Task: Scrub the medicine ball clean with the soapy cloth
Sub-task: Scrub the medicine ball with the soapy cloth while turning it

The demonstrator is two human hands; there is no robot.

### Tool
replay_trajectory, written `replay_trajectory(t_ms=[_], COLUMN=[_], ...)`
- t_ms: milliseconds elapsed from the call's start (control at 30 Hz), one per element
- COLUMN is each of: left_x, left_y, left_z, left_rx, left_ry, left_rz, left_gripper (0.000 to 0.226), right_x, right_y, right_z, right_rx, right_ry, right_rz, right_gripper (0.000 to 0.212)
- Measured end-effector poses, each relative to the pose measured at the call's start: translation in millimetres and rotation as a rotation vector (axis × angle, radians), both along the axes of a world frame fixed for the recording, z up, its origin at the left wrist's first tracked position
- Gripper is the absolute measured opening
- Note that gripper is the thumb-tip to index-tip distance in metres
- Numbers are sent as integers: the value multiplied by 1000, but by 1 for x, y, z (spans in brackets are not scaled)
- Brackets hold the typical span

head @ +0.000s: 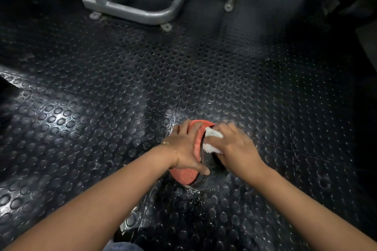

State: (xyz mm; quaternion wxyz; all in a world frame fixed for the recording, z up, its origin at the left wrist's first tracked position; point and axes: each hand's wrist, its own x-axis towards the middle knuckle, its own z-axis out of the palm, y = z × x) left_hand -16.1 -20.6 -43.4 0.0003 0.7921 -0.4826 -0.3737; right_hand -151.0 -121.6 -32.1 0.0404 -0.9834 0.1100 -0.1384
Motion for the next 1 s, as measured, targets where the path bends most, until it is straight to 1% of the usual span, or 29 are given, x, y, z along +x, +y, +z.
replay_trajectory(t_ms=[67,200,367,400,500,533,700,867,933,1000], left_x=[-1,-4,-2,-3,-5,-4,1,-26,-34,-36], left_y=[0,-4,3,4,3,2,18,45,53,54], left_z=[0,2,-1,-2,-5,-5,-8,-18,-20,-21], left_rx=[-5,-4,0,-5,-48,-66,-128,-237,-264,-264], left_ry=[-3,-4,-19,-23,-12,-4,58,-34,-44,-45], left_rz=[-7,5,-37,-33,11,27,99,170,214,257], left_gripper=[131,130,132,131,129,129,131,132,132,132], right_x=[2,10,-3,-2,7,9,-10,-28,-31,-28], right_y=[-6,-21,-8,-10,-18,-18,-1,11,17,17], right_z=[1,-1,-2,-2,-3,-4,0,-5,-8,-9], right_rx=[0,41,71,81,179,199,197,248,245,254], right_ry=[21,41,39,47,44,41,69,117,117,92], right_rz=[-8,-152,-11,-26,-209,-233,-54,-62,-72,-135], right_gripper=[29,40,32,31,32,32,33,49,50,47])
